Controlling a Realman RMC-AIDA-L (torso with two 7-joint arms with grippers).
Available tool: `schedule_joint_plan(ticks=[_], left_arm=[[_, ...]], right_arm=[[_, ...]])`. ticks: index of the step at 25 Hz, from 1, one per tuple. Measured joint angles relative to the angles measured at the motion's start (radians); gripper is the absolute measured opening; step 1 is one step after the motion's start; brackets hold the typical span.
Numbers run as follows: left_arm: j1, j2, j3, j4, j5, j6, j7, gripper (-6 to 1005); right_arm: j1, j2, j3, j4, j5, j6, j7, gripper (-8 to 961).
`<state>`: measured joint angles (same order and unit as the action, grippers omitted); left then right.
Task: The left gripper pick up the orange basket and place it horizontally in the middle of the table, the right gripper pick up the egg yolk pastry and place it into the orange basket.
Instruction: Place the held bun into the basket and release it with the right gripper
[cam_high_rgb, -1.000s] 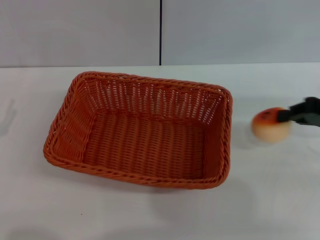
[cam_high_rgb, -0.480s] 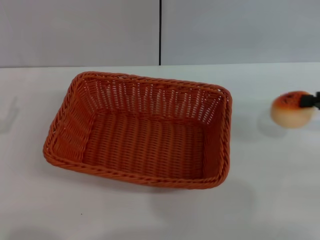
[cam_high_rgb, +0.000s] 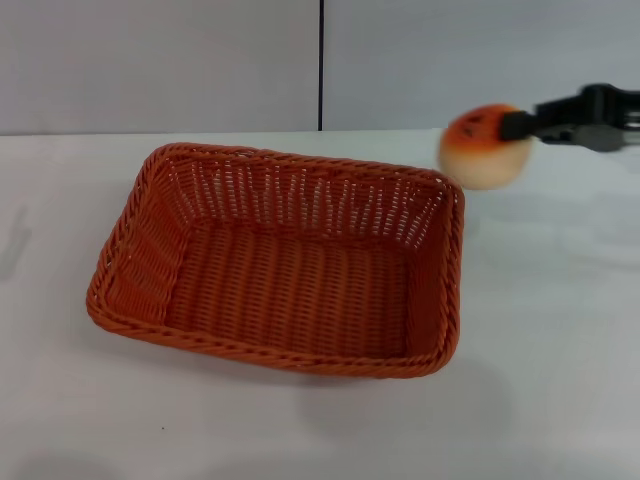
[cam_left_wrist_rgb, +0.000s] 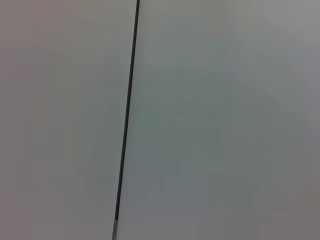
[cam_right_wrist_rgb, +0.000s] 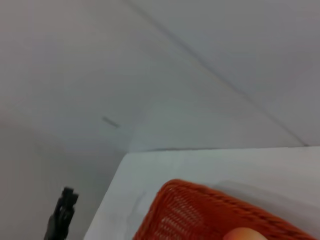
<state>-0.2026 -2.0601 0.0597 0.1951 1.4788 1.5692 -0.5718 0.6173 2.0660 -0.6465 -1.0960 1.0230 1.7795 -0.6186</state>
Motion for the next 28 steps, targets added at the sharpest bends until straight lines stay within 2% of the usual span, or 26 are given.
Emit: schedule_joint_plan(ticks=[4,9,10,15,20,24,26,28], left_arm=[[0.002,-0.001,0.001,0.000,0.000,0.001,0.000,725],[0.002,-0.003,0.000,0.000,0.000,0.015,0.000,725],[0.002,-0.003,0.000,0.000,0.000,0.019,0.000,725],[0.011,-0.003,0.000,0.000,0.000,0.040,0.000,725],[0.011,-0.003,0.000,-0.006,0.000,0.050,0.000,725],[0.012,-0.003,0.000,-0.015,0.000,0.062,0.007,725],[0.014,-0.003,0.000,-0.016,0.000,0.065,0.008,725],[0.017,-0.003,0.000,-0.016,0.000,0.067,0.008,725]], right_arm=[[0.060,0.004,-0.126,0.046,0.021,-0.055,-0.010,111],[0.121,0.005,-0.298,0.166,0.069,-0.143,-0.035,122],[0.129,0.007,-0.355,0.182,0.070,-0.181,-0.036,124],[0.118,0.009,-0.421,0.205,0.070,-0.258,-0.078,134],[0.115,0.009,-0.411,0.246,0.071,-0.281,-0.131,145],[0.110,0.005,-0.389,0.256,0.079,-0.293,-0.179,213],[0.099,0.003,-0.368,0.226,0.080,-0.291,-0.198,247],[0.054,0.001,-0.306,0.130,0.081,-0.293,-0.261,281]])
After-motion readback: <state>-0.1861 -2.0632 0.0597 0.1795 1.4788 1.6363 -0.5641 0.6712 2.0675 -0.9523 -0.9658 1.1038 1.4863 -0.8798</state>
